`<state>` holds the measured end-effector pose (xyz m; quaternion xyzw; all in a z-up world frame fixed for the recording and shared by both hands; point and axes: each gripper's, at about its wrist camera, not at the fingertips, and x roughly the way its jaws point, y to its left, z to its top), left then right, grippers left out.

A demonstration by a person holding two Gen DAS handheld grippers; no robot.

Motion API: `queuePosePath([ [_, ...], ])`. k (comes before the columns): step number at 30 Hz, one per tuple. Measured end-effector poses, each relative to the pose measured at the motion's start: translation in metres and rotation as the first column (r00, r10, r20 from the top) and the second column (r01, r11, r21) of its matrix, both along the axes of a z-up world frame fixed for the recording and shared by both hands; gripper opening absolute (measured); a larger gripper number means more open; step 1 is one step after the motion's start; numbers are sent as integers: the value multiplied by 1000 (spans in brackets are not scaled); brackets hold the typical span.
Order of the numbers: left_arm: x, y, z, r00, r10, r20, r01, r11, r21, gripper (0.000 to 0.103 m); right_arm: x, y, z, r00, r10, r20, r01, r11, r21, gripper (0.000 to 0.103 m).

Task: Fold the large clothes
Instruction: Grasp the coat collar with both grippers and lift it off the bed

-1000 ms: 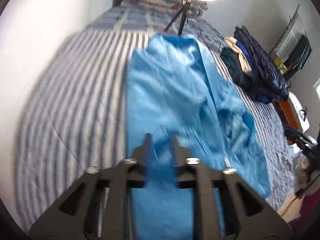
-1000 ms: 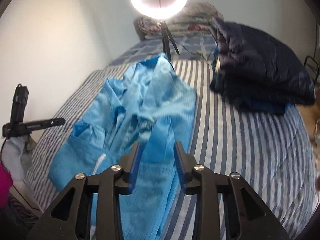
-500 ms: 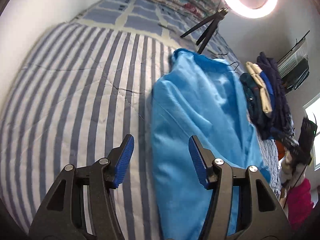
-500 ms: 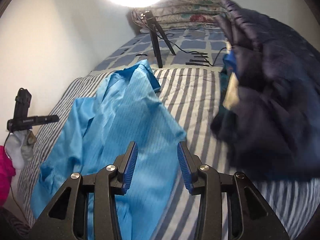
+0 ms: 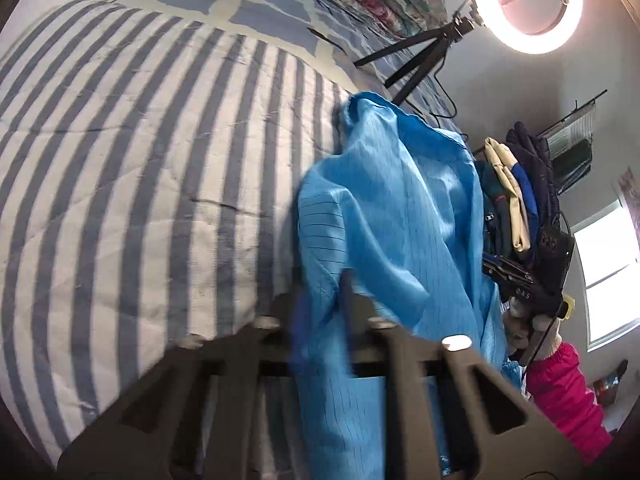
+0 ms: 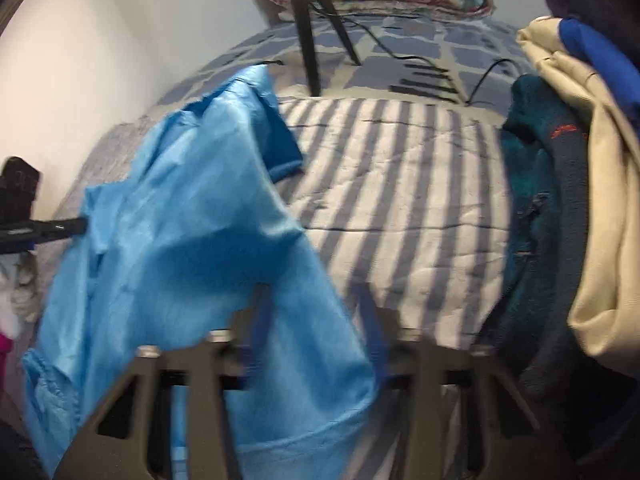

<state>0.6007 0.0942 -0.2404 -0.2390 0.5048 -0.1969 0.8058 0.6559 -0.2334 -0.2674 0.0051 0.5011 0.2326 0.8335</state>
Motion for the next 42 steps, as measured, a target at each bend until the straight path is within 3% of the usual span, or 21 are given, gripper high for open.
queuePosePath([
  [2,-5,-12,12,998,-6,58,1,996,85,4,-4,7,5,1000,6,14,-5,1000,-20,1],
  [4,-12,-15,22,995,13,101,-29,987,161,4,-9,15,13,997,-3,76,12,993,-118,1],
  [6,-9,-19,17,996,-16,91,-4,977,211,6,-9,11,13,994,-63,87,77,981,-178,1],
  [7,-6,-21,13,997,-31,68,13,968,249,11,-8,10,11,994,-77,81,92,976,-200,1],
  [8,-2,-21,11,999,-35,38,23,964,267,24,-8,14,9,995,-65,75,80,970,-230,1],
  [9,0,-19,11,999,-35,27,27,965,260,28,-10,18,10,997,-33,73,50,968,-245,1],
  [12,5,-9,31,996,0,94,-23,970,242,40,-14,23,22,996,4,85,19,965,-263,3],
  [14,17,-4,43,994,2,106,-23,980,199,42,-11,17,39,996,-22,92,40,980,-196,10],
  [18,62,-19,47,997,-65,46,59,991,123,51,9,4,62,992,-76,98,74,997,22,43],
  [21,92,-32,37,997,-71,-7,71,993,98,51,36,15,58,998,-53,28,50,993,109,46],
  [25,116,-57,21,990,-129,-50,133,988,79,51,68,35,38,997,-55,-47,61,987,146,46],
  [27,122,-71,15,986,-158,-52,163,982,98,41,81,42,25,995,-46,-88,62,982,180,45],
  [28,123,-78,12,984,-171,-57,176,978,110,20,85,43,21,994,-41,-102,61,979,197,27],
  [29,125,-83,11,982,-177,-60,183,975,125,8,87,46,17,994,-37,-103,58,977,204,10],
  [30,125,-90,10,982,-178,-58,185,972,148,8,88,50,15,994,-33,-100,51,982,182,2],
  [34,115,-98,36,984,-172,54,158,969,192,1,84,55,23,998,-54,-18,55,997,62,2],
  [42,86,-88,89,978,-134,159,97,970,222,0,66,37,73,995,-68,76,51,978,202,1],
])
